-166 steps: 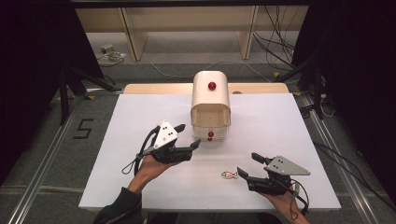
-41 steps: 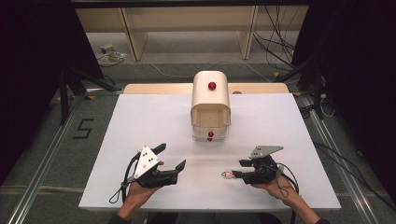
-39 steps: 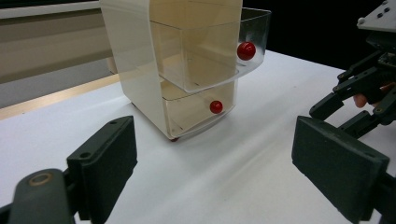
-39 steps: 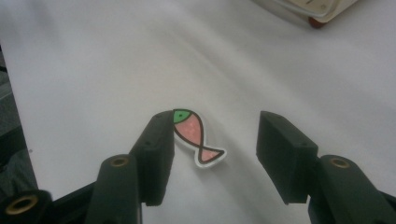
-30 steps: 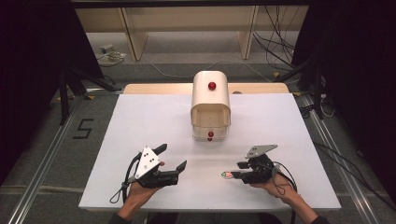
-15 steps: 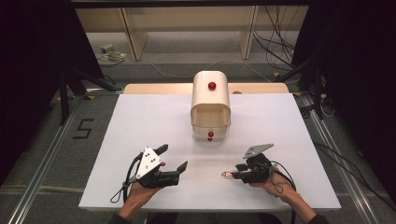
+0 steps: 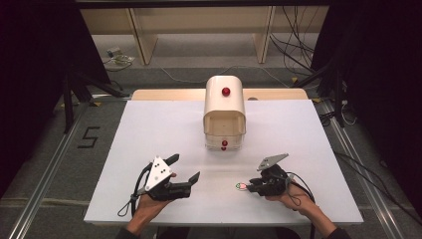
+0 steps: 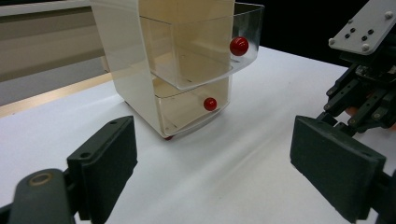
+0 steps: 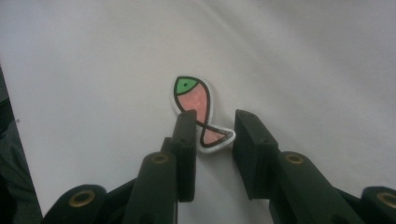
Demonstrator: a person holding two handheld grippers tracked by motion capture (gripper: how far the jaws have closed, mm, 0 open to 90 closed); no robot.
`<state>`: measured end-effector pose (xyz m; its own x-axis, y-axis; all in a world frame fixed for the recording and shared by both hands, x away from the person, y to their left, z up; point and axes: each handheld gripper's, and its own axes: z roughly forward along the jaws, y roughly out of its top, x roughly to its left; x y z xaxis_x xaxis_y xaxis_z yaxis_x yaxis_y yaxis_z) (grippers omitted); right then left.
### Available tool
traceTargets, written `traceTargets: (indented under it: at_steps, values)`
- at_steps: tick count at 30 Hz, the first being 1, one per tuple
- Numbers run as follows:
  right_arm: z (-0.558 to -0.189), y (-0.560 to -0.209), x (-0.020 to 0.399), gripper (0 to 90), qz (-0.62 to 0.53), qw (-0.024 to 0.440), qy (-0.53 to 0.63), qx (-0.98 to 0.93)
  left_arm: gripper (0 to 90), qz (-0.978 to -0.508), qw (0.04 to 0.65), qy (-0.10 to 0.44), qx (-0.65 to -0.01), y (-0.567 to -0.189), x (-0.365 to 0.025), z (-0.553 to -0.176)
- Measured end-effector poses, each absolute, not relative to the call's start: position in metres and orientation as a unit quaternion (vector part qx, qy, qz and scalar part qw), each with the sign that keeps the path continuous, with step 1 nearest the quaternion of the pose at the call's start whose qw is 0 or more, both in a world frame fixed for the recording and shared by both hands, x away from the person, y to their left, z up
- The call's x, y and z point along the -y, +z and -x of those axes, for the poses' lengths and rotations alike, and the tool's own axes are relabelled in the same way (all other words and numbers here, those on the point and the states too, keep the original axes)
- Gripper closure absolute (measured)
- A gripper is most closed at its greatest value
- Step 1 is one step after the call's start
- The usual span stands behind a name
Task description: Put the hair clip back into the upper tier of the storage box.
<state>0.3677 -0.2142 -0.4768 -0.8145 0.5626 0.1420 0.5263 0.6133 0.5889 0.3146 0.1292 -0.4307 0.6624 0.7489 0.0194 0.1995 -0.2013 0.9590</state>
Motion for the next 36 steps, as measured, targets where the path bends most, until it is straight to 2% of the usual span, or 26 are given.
traceTargets:
  at_steps: [16, 19, 28, 36]
  values:
    - [-0.361, -0.474, 0.209, 71.5, -0.278, 0.027, 0.306, -0.910, 14.4, -0.733, 0.542, 0.257, -0.320, -0.431, -0.129, -0.314]
    - [-0.360, -0.475, 0.208, 66.5, -0.268, 0.021, 0.299, -0.916, 14.4, -0.734, 0.541, 0.257, -0.319, -0.431, -0.129, -0.314]
    - [-0.356, -0.474, 0.202, 69.9, -0.242, 0.052, 0.283, -0.927, 14.5, -0.734, 0.542, 0.257, -0.319, -0.431, -0.128, -0.314]
    - [-0.354, -0.473, 0.200, 71.2, -0.227, 0.062, 0.273, -0.933, 14.6, -0.734, 0.542, 0.256, -0.319, -0.431, -0.128, -0.314]
